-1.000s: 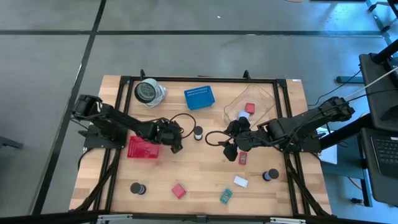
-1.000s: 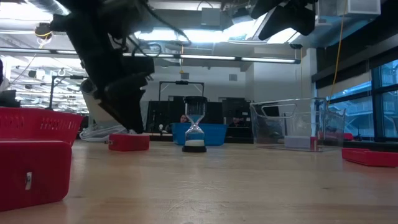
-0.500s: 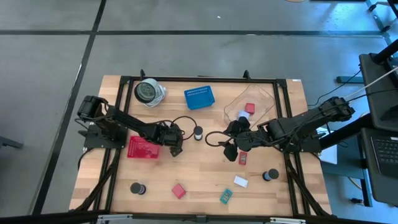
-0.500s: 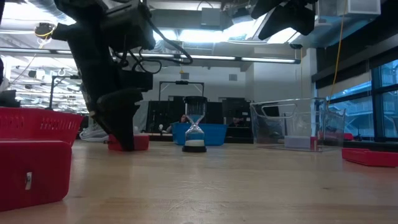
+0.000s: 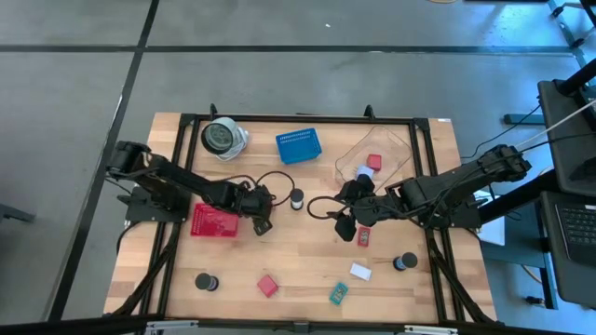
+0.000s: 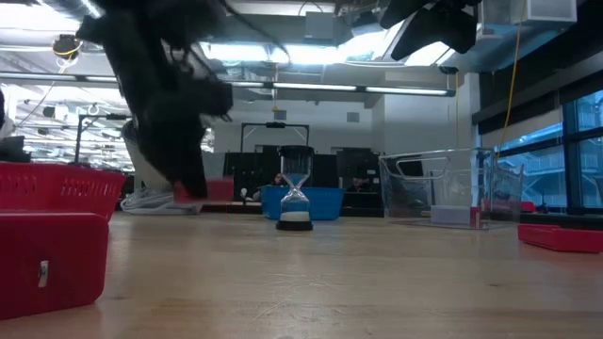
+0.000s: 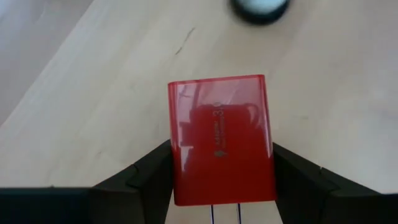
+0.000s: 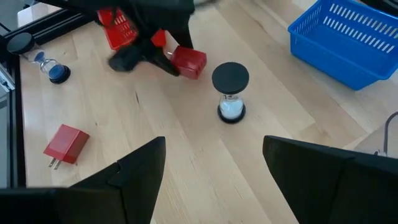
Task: Pick & Place Office items
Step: Put the top-left red charger adapter into the transparent bin
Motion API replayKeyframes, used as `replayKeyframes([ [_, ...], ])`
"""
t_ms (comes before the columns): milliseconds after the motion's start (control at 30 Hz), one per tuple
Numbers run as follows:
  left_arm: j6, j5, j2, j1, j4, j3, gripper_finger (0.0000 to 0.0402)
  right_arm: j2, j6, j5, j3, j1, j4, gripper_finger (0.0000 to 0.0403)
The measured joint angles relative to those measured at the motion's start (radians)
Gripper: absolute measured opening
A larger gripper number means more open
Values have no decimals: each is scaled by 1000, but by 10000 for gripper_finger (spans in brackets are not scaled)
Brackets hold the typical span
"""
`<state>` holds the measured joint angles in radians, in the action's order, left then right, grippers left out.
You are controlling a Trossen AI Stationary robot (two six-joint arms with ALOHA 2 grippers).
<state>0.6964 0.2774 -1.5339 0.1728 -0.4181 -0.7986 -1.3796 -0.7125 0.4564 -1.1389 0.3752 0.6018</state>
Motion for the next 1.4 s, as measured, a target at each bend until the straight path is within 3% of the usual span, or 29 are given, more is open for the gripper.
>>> replayKeyframes([
  [133,-43,-54,115,18,35,0,215,0,135,0,0,1,-30,272],
  [300,-90,-144,256,44,179,0,215,-14,498,1,0,23,-165,272],
  [500,-138,-224,349,76,398,-1,215,-72,975,0,0,42,-455,272],
  [600,-164,-283,355,91,497,-1,214,-110,1108,-6,0,42,-596,272],
  [1067,-196,-365,325,96,576,-1,214,-172,1226,-82,0,27,-784,272],
  [1200,-197,-387,302,95,617,-1,214,-172,1174,-176,0,11,-799,272],
  [1400,-230,-411,299,93,642,-1,214,-183,1132,-225,1,5,-783,272],
])
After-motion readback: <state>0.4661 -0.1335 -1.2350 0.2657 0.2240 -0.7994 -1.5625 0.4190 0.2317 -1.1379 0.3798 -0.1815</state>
